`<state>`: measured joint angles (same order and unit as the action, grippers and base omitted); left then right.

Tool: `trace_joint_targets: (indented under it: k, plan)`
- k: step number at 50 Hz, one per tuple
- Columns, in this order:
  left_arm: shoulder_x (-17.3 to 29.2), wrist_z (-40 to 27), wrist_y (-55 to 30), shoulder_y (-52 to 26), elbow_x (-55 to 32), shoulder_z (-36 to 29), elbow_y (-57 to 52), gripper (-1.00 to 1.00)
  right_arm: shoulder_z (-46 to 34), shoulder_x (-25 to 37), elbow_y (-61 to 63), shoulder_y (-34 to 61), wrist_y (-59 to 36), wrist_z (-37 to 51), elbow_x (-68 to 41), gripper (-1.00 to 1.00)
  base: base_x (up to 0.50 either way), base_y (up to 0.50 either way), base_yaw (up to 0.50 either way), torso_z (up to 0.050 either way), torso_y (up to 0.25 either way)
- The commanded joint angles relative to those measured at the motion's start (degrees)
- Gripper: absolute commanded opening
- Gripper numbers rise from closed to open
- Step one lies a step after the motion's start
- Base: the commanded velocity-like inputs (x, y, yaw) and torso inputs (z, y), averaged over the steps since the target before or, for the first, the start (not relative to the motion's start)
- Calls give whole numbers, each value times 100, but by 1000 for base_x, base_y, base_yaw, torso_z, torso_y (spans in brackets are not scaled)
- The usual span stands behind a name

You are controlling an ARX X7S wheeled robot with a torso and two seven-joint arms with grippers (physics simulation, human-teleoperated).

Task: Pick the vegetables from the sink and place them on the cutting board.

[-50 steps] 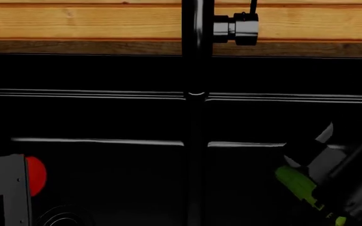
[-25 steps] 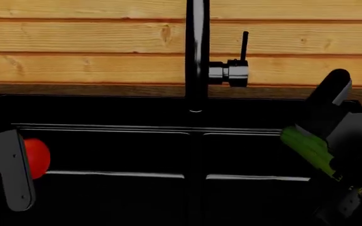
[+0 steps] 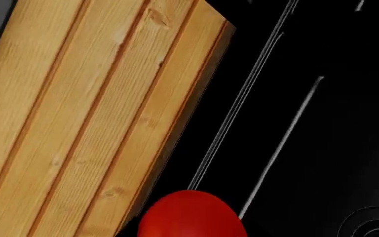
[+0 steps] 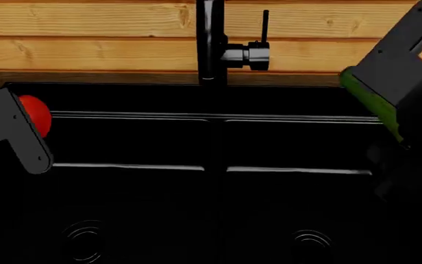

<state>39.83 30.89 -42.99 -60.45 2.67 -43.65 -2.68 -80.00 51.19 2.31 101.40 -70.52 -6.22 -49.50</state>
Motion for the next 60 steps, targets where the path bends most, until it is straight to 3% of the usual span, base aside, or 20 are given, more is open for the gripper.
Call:
trace_joint_targets:
  k: [1,11,31,60]
  plan:
    - [-559,-928,-384,71,94,687,-15,-100,1073,-76,-61,-114,-53,1206,82,-100,0,-500,0,0,0]
    - [-473,-1165,-643,467,-28,1010,-357,-100,1331,198,411,-299,-242,1575,-278,-100,0,-497,0,0,0]
    - [-567,-1164,-628,349,17,910,-272,-100,1464,219,341,-458,-65,1805,-293,-100,-393,-4,0,0,0]
    - [-697,-1127,-690,498,-212,1026,-713,-100,1597,59,182,-456,76,1961,-269,-100,0,-500,0,0,0]
